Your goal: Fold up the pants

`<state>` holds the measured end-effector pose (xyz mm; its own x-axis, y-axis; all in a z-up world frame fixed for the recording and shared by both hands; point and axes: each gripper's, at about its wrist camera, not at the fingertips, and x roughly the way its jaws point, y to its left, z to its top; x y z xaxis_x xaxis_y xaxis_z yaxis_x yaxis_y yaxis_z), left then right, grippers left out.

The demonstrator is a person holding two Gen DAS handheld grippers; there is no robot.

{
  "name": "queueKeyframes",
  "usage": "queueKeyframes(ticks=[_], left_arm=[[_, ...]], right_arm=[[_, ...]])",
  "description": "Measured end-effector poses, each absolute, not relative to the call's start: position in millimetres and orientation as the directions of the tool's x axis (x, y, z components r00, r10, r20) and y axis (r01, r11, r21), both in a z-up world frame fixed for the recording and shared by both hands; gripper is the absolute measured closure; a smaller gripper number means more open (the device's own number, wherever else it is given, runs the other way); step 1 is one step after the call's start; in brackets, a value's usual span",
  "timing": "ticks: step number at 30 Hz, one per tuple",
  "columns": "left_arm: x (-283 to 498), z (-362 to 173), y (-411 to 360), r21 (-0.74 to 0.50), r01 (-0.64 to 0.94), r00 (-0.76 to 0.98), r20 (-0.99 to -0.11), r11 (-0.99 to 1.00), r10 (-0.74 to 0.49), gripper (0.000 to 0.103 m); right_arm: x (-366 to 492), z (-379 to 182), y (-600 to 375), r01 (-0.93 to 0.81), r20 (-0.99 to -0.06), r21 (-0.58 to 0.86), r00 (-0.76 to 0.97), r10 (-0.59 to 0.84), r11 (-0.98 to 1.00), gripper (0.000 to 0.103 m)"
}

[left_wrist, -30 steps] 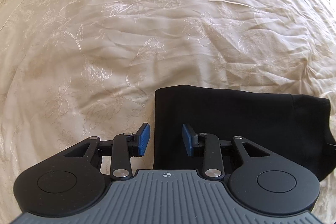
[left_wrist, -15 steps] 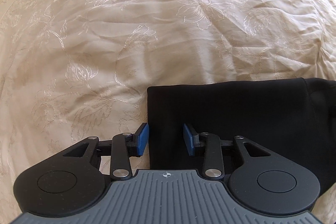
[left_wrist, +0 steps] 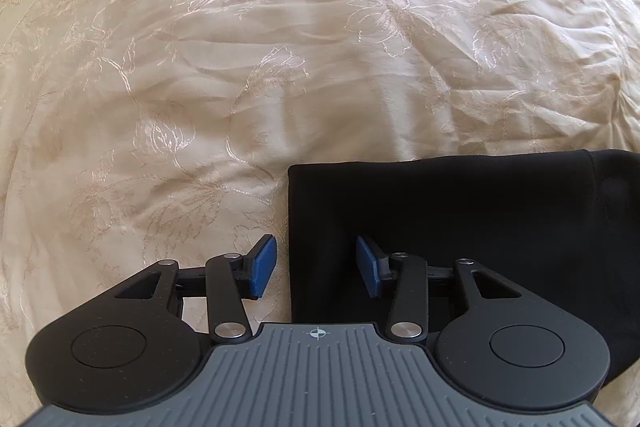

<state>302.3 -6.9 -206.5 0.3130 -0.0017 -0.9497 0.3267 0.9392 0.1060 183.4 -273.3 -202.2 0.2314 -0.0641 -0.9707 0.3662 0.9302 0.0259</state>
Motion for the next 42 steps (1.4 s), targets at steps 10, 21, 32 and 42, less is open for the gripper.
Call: queueKeyframes(ticks=[10, 21, 32, 42], left_arm=[[274, -169, 20, 0.061, 0.277, 0.366, -0.930, 0.959, -0.047, 0.060], [237, -170, 30, 0.042, 0.278, 0.306, -0.951, 0.960, -0.047, 0.060], [196, -176, 16, 0.054, 0.346, 0.280, -0.959, 0.937, -0.048, 0.060], [170, -188, 15, 0.121, 0.443, 0.236, -0.972, 0.888, 0.015, 0.060]], right_arm=[[143, -173, -287, 0.450, -0.917, 0.150, 0.397, -0.047, 0.881, 0.070], [111, -163, -281, 0.483, -0.891, 0.218, 0.452, -0.029, 0.848, 0.065], [71, -151, -279, 0.504, -0.879, 0.209, 0.472, -0.065, 0.838, 0.060], [70, -141, -253, 0.401, -0.856, 0.239, 0.518, -0.003, 0.884, 0.057]])
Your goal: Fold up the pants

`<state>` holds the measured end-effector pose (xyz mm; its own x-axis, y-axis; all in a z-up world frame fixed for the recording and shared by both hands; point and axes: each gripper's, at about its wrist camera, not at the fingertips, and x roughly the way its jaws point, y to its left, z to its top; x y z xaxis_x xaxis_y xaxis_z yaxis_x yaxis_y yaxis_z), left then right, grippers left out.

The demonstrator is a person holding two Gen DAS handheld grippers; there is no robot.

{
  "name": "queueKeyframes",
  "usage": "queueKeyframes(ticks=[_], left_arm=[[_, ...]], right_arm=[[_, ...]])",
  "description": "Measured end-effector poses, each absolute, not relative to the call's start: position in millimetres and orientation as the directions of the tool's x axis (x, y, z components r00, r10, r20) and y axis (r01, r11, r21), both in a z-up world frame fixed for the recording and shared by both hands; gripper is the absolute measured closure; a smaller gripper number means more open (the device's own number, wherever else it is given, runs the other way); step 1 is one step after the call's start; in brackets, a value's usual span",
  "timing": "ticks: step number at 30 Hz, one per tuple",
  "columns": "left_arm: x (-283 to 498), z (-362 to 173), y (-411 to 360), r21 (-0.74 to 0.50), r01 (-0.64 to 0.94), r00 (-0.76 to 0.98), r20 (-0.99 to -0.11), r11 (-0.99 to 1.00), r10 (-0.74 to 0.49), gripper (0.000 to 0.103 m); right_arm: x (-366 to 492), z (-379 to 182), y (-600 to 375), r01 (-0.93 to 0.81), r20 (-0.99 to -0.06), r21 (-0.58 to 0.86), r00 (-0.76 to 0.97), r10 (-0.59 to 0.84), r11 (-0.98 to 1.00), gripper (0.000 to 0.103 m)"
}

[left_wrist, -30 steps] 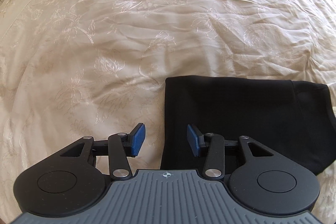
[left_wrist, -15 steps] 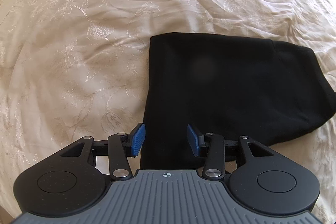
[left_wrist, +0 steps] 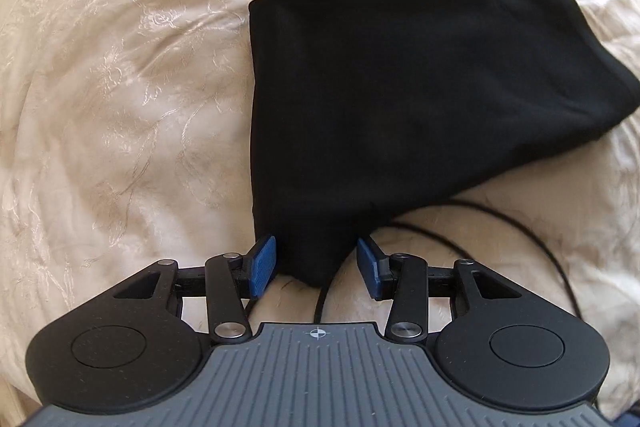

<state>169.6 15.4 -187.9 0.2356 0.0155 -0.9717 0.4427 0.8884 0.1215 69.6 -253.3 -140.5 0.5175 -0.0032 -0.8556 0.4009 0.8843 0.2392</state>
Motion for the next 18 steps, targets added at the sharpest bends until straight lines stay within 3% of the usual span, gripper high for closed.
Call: queueKeyframes(ticks=[4, 11, 18], left_arm=[[152, -167, 47, 0.065, 0.364, 0.298, -0.953, 0.929, -0.050, 0.060], [156, -158, 83, 0.075, 0.227, 0.328, -0.945, 0.971, -0.003, 0.060], [184, -152, 69, 0.058, 0.242, 0.360, -0.932, 0.969, -0.034, 0.060]], right_arm=[[69, -137, -248, 0.379, -0.846, 0.253, 0.533, 0.014, 0.890, 0.057], [79, -138, -243, 0.319, -0.838, 0.262, 0.544, 0.050, 0.911, 0.056], [106, -148, -253, 0.309, -0.850, 0.241, 0.525, 0.047, 0.920, 0.055]])
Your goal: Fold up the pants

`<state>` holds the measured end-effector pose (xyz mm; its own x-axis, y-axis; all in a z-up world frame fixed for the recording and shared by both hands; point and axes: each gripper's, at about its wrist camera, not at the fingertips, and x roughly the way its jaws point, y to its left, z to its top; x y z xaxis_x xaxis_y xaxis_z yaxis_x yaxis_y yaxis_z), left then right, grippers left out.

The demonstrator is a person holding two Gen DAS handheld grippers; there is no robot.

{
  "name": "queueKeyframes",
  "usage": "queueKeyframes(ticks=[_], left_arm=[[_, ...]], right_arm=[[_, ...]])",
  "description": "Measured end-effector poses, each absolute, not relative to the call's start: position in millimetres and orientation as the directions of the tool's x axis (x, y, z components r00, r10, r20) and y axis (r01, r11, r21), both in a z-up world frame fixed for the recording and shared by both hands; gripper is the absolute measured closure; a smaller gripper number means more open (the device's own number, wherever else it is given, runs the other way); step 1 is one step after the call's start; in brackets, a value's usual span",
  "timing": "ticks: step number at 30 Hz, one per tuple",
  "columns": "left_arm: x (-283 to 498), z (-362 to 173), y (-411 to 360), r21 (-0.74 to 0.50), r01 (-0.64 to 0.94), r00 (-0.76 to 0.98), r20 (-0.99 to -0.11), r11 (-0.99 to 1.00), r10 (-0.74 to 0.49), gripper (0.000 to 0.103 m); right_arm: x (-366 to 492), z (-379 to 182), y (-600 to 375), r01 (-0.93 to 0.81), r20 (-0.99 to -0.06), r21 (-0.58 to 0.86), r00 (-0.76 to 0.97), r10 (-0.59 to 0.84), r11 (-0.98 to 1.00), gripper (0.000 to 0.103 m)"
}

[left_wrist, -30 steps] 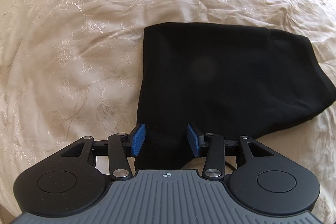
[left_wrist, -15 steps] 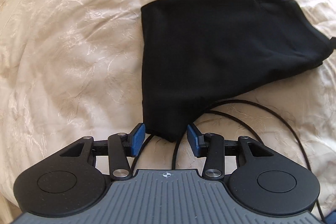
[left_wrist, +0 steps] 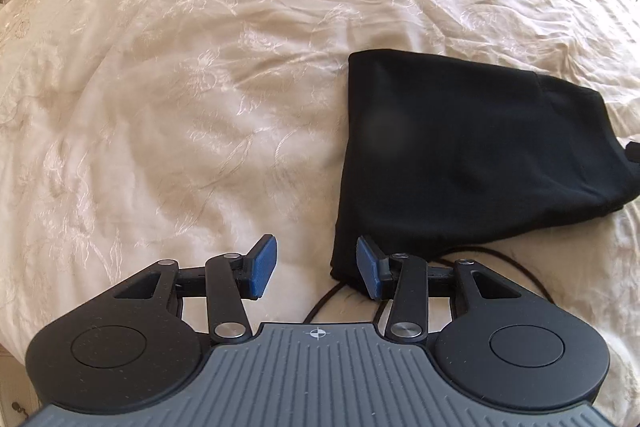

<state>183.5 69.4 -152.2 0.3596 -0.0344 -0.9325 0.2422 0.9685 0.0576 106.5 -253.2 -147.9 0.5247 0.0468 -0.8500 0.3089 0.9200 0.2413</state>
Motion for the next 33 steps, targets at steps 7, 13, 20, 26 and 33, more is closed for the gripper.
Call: queueKeyframes(ticks=[7, 13, 20, 26, 33], left_arm=[[209, -164, 39, 0.064, 0.333, 0.359, -0.931, 0.941, -0.064, 0.060], [236, -186, 28, 0.043, 0.366, 0.314, -0.946, 0.930, -0.080, 0.060], [263, -206, 25, -0.018, 0.345, 0.290, -0.949, 0.938, -0.125, 0.047], [277, -222, 32, -0.094, 0.298, 0.273, -0.945, 0.950, -0.179, 0.019], [277, -233, 39, -0.163, 0.271, 0.258, -0.937, 0.949, -0.235, 0.004]], right_arm=[[134, -179, -272, 0.352, -0.905, 0.222, 0.422, 0.058, 0.909, 0.053], [149, -209, -283, 0.412, -0.924, 0.285, 0.358, 0.134, 0.865, 0.044], [159, -227, -289, 0.435, -0.904, 0.363, 0.377, 0.199, 0.824, 0.031], [159, -230, -290, 0.421, -0.889, 0.390, 0.404, 0.216, 0.819, 0.026], [155, -230, -286, 0.420, -0.883, 0.390, 0.424, 0.203, 0.819, 0.023]])
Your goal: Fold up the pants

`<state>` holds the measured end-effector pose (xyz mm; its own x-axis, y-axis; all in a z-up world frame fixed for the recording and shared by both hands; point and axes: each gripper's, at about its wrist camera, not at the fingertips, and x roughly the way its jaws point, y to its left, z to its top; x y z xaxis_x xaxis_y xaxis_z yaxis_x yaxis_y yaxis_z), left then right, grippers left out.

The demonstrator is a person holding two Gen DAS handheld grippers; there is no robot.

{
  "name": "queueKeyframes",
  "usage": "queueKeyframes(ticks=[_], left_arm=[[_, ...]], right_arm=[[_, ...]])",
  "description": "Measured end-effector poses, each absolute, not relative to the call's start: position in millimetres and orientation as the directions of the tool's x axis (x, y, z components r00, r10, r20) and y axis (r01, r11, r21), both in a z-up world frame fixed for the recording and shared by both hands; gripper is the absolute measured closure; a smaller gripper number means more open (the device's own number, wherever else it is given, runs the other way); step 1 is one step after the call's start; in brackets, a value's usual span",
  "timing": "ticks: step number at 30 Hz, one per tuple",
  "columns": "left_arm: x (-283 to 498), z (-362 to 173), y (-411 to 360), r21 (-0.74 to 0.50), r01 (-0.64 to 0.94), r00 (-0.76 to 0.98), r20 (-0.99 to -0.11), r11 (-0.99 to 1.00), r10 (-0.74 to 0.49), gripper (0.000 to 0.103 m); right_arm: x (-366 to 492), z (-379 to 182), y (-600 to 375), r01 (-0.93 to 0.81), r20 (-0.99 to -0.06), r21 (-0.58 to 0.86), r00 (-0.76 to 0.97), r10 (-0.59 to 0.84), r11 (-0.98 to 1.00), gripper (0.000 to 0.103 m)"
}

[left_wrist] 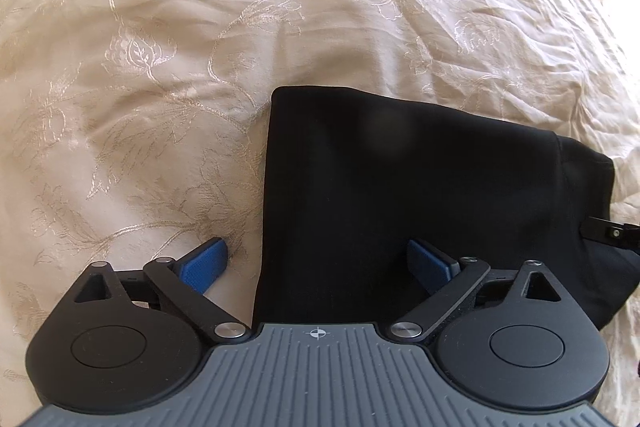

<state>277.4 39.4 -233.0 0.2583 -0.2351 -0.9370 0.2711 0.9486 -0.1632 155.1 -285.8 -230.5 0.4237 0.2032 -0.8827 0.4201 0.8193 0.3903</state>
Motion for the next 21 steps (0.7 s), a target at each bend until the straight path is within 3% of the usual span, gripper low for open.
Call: queueKeyframes(ticks=[2, 4, 5, 7, 10, 16, 21], left_arm=[[277, -232, 37, -0.169, 0.273, 0.256, -0.936, 0.947, -0.241, 0.008], [276, -225, 32, -0.201, 0.291, 0.259, -0.925, 0.936, -0.279, 0.038], [274, -221, 30, -0.203, 0.293, 0.261, -0.923, 0.934, -0.283, 0.043], [268, -214, 22, -0.165, 0.303, 0.285, -0.924, 0.939, -0.255, 0.069], [257, -202, 12, -0.092, 0.319, 0.331, -0.922, 0.943, -0.202, 0.086], [251, -186, 2, -0.013, 0.279, 0.389, -0.913, 0.960, -0.125, 0.092], [250, -172, 17, 0.013, 0.261, 0.437, -0.893, 0.965, -0.106, 0.093]], right_arm=[[156, -230, -284, 0.420, -0.885, 0.384, 0.420, 0.199, 0.822, 0.022], [157, -229, -285, 0.411, -0.889, 0.381, 0.408, 0.207, 0.828, 0.022], [158, -229, -286, 0.408, -0.891, 0.382, 0.402, 0.213, 0.829, 0.022], [161, -228, -288, 0.411, -0.893, 0.388, 0.390, 0.226, 0.825, 0.023], [161, -224, -286, 0.385, -0.893, 0.384, 0.388, 0.230, 0.840, 0.034], [149, -205, -283, 0.394, -0.866, 0.423, 0.440, 0.237, 0.816, 0.076], [156, -186, -260, 0.361, -0.866, 0.406, 0.444, 0.228, 0.839, 0.078]])
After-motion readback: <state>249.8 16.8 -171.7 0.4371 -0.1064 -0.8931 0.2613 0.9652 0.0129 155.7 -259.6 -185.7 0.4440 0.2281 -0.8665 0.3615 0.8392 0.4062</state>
